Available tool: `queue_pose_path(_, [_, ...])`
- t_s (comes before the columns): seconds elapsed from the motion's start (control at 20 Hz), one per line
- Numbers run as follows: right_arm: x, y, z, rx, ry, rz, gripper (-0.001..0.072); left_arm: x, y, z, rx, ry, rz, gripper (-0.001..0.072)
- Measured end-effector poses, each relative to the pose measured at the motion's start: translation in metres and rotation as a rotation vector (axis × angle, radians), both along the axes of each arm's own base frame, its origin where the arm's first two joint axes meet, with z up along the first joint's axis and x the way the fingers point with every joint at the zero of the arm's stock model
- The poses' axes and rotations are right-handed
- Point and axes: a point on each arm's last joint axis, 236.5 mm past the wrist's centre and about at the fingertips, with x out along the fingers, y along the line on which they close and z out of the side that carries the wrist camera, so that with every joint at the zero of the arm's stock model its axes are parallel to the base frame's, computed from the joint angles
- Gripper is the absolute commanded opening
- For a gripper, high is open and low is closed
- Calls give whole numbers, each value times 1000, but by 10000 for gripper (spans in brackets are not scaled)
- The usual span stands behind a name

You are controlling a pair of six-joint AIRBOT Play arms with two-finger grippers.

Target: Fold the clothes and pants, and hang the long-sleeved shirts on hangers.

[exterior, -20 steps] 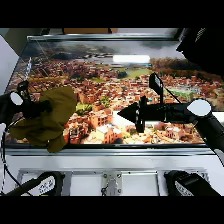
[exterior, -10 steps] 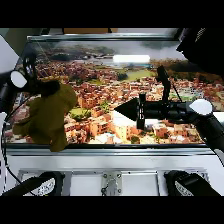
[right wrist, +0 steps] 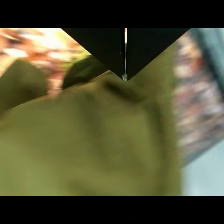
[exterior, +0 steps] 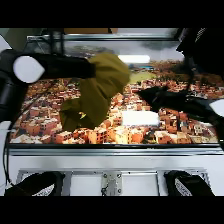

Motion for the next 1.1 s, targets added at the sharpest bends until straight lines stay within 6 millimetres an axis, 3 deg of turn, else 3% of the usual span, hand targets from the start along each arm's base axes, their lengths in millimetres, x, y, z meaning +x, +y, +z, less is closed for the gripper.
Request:
queue_pose_path(0.05, [12, -26, -1, -21, 6, -101, 13, -5, -17, -9, 10, 15, -37, 26])
queue_pose_path(0.1, [22, -54, -2, -43, 14, -201, 14, -9, -33, -22, 23, 36, -70, 291])
queue_pose_path(0.15, [28, -76, -4, -59, 26, -275, 14, -10, -48, -34, 33, 52, -96, 639])
queue_pose_path(0.3, [33, -135, -23, -140, 96, -454, 21, -5, -69, -74, 58, 122, -106, 663])
queue_pose_path(0.35, [31, -149, -32, -174, 127, -491, 118, 3, -64, -84, 58, 146, -77, 663])
queue_pose_path(0.45, [23, -173, -55, -260, 205, -541, 517, 20, -35, -104, 66, 213, 14, 663])
queue_pose_path(0.5, [18, -180, -66, -298, 245, -551, 596, 27, -12, -117, 73, 256, 72, 663])
queue_pose_path(0.65, [6, -194, -102, -374, 376, -552, 596, 34, 66, -165, 90, 403, 259, 663])
queue_pose_path(0.75, [0, -198, -126, -395, 465, -543, 595, 24, 118, -204, 88, 522, 396, 663])
queue_pose_path(0.85, [-1, -200, -147, -393, 544, -539, 595, 8, 155, -242, 47, 642, 525, 663])
queue_pose_path(0.95, [-1, -199, -169, -380, 624, -524, 595, -4, 170, -272, -42, 733, 610, 663])
queue_pose_path(1.1, [4, -193, -198, -328, 729, -499, 596, -4, 165, -300, -183, 801, 663, 663])
